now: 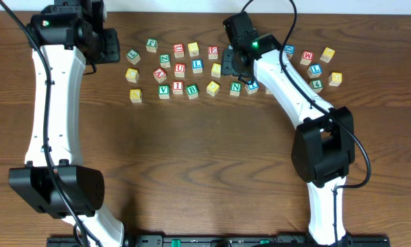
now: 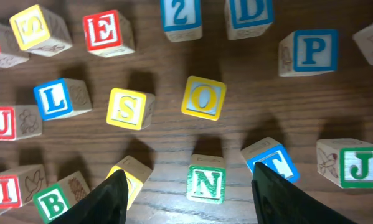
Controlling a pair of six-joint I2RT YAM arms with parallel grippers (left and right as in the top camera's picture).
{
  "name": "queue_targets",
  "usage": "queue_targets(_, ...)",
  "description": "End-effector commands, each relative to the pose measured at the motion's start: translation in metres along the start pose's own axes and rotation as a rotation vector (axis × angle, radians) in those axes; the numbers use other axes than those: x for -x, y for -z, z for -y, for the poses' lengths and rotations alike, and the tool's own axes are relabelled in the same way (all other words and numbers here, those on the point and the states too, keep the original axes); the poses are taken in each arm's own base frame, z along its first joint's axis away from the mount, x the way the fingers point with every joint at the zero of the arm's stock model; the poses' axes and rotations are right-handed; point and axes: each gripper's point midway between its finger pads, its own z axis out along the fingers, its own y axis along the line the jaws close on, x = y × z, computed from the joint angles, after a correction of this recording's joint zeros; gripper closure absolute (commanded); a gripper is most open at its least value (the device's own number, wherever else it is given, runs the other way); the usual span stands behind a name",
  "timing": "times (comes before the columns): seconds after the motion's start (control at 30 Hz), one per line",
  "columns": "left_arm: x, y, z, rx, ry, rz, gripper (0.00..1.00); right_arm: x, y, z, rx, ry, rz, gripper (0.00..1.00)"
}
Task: Spell out NEURIPS
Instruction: 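Move the right gripper down onto the green N block and grasp it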
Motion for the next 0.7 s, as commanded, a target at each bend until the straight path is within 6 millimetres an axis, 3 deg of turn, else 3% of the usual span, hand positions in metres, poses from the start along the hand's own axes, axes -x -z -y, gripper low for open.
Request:
queue_targets(0.0, 0.003, 0.004, 0.0, 0.01, 0.002, 0.011, 0.58, -0.007, -0.006, 0.007, -0.044, -0.032, -0.004, 0.41)
queue_targets(0.67, 0.003, 0.004, -0.001, 0.01, 0.002, 0.009, 0.57, -0.044, -0.034, 0.009, -0.07, -0.042, -0.049, 0.53)
